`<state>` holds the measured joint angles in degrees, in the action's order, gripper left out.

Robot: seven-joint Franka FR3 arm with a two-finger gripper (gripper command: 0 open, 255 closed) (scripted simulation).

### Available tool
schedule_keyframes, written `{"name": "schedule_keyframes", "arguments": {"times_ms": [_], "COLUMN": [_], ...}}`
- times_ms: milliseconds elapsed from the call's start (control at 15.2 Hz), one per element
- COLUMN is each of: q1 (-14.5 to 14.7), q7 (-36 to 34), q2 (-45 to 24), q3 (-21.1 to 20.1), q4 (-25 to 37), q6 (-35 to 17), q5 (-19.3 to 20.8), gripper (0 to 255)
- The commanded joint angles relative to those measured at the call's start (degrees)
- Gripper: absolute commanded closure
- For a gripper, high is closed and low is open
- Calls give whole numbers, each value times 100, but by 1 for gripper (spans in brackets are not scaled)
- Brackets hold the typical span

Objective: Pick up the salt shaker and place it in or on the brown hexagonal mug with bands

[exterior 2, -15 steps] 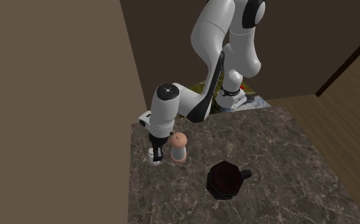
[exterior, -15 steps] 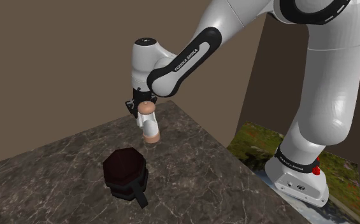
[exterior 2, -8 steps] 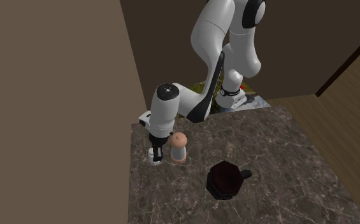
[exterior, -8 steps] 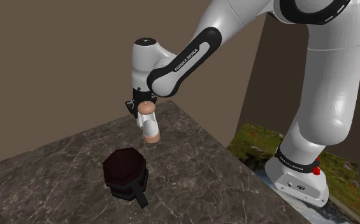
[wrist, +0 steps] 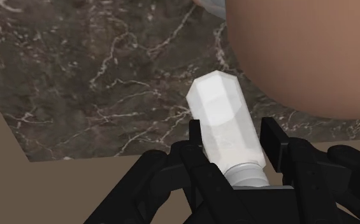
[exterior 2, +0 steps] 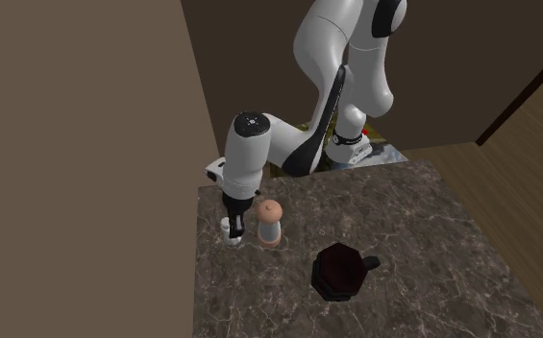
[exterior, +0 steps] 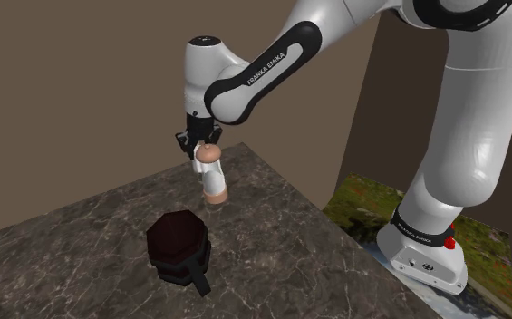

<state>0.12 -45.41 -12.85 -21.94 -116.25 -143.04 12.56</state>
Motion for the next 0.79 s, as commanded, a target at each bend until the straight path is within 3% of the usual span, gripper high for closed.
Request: {"name": "schedule_keyframes", "arguments": {"times_ms": [0,726], "q1": [-13,-75], "q7": [47,301], "q2": [76,467], "q3": [-25,-110], "q4": [62,461], "q6": [132,878], "q5": [-66,-394], "gripper": [255,255]}}
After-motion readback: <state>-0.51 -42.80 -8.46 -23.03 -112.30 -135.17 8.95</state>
